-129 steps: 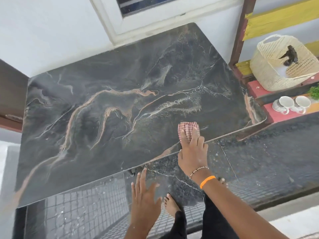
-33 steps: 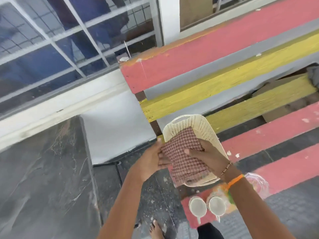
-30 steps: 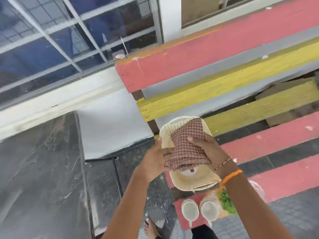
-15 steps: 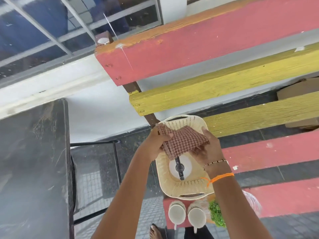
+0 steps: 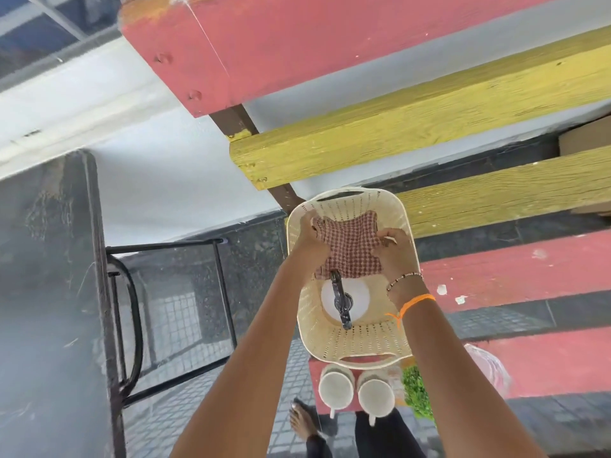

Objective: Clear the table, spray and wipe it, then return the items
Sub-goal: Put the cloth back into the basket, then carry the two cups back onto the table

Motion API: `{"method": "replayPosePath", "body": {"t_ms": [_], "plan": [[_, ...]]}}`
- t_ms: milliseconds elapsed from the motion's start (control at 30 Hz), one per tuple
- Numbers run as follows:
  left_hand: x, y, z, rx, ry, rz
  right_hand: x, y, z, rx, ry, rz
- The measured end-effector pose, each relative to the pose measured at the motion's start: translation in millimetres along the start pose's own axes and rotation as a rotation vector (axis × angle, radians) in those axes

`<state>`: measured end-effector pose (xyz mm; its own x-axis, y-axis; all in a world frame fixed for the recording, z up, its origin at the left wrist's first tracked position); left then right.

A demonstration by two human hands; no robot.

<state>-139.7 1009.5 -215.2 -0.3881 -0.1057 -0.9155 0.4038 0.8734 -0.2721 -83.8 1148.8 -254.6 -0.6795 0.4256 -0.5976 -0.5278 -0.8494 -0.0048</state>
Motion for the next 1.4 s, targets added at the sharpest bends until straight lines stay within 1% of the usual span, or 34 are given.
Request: {"method": "replayPosePath", "body": {"t_ms": [67, 133, 200, 300, 367, 533, 600, 667, 833, 900, 967, 1000, 1100, 1167, 1233, 1300, 1400], "plan": [[9, 4, 2, 0.018, 0.039, -0.027, 2, 4, -7, -0.064, -0.079, -0.032], [14, 7, 3, -0.02, 0.059, -0.017, 5, 8, -12, -0.07, -0.114, -0.033], [15, 8, 5, -0.064, 0.043, -0.024, 8, 10, -16, -0.102, -0.097, 0.006], [5, 4, 13, -0.089, 0.007, -0.072, 12, 6, -20, -0.248, -0.017, 0.076], [-9, 1, 22, -0.109, 0.054, -0.086, 9, 5, -19, -0.285, -0.019, 0.117], [-54, -5, 62, -0.245, 0.219, -0.207, -23, 1, -18, -0.336, -0.021, 0.18], [-69, -7, 87, -0.272, 0.254, -0.263, -44, -2, -19, -0.312, -0.034, 0.195], [-81, -7, 116, -0.305, 0.254, -0.27, -67, -7, -18, -0.295, -0.073, 0.18], [-92, 0, 185, -0.294, 0.166, -0.259, -129, -27, -24, -0.199, -0.163, 0.18], [-95, 3, 213, -0.26, 0.117, -0.221, -157, -38, -35, -0.196, -0.172, 0.212], [-96, 9, 235, -0.209, 0.053, -0.151, -180, -48, -53, -0.197, -0.148, 0.235], [-103, 11, 253, -0.177, 0.012, -0.118, -199, -52, -68, -0.212, -0.139, 0.243], [-98, 24, 275, -0.05, -0.108, -0.004, -215, -66, -109, -0.235, -0.057, 0.178], [-96, 31, 294, -0.028, -0.153, 0.045, -226, -75, -141, -0.232, -0.014, 0.139], [-89, 38, 309, -0.059, -0.193, 0.067, -227, -83, -174, -0.25, 0.02, 0.093], [-80, 43, 322, -0.071, -0.206, 0.068, -222, -88, -204, -0.317, 0.046, 0.046], [-67, 50, 333, -0.077, -0.201, 0.04, -212, -88, -234, -0.348, 0.073, 0.033]]}}
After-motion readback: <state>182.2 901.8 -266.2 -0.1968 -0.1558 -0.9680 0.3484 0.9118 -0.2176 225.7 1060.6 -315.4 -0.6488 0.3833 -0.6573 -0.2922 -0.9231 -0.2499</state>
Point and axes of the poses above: each hand's wrist, its own x-axis towards the middle knuckle, its own y-axis out of the palm, z = x × y, the point moved 3 cm from there along x, towards the middle knuckle, and after that the axes turned 12 degrees about -y, right-handed, at the moved point
